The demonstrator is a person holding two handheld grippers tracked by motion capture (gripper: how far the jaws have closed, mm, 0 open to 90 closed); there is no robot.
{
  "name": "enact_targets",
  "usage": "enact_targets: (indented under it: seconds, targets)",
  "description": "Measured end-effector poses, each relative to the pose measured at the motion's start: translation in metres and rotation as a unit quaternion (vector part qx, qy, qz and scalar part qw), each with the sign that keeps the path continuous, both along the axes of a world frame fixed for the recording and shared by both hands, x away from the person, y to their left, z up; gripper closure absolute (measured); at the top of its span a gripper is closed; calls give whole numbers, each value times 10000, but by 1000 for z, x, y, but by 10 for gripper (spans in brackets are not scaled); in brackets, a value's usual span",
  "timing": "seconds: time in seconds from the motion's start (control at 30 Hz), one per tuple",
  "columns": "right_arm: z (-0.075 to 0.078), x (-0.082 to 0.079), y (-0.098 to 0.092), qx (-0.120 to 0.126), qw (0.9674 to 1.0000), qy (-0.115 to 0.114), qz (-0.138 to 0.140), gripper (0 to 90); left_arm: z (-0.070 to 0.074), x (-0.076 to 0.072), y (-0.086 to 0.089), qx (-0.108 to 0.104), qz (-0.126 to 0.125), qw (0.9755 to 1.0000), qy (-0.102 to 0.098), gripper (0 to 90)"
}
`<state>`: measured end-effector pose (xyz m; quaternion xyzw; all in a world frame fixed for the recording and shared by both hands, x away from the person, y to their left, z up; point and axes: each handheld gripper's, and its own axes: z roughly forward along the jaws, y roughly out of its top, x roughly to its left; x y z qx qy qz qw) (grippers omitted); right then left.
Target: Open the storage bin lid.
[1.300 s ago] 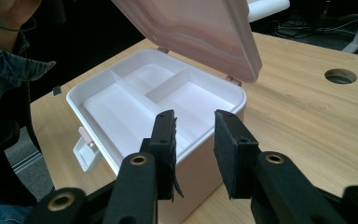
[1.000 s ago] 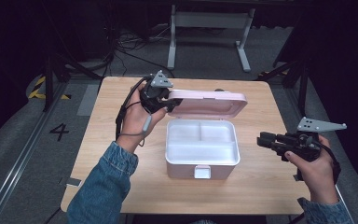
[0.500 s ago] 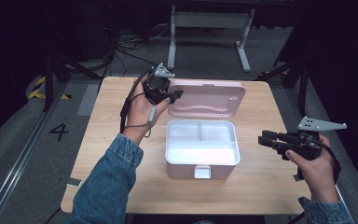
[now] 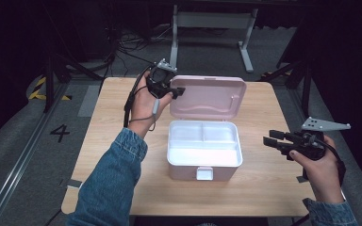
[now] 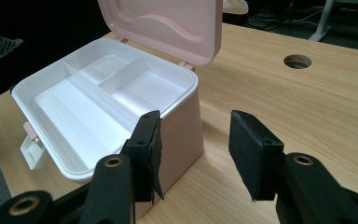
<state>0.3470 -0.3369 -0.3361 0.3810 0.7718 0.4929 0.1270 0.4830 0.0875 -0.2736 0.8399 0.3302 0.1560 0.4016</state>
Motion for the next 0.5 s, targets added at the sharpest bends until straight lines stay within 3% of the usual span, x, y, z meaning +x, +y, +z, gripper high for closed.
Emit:
enact_targets:
  seconds: [0.23, 0.5]
  targets:
    - [-3, 2, 1, -24, 10000, 25, -25, 542, -6, 9, -3, 117, 105, 9997, -166, 615]
    - [-6, 4, 1, -27, 10000, 75, -30, 541, -15, 24, -2, 74, 212, 9997, -75, 610]
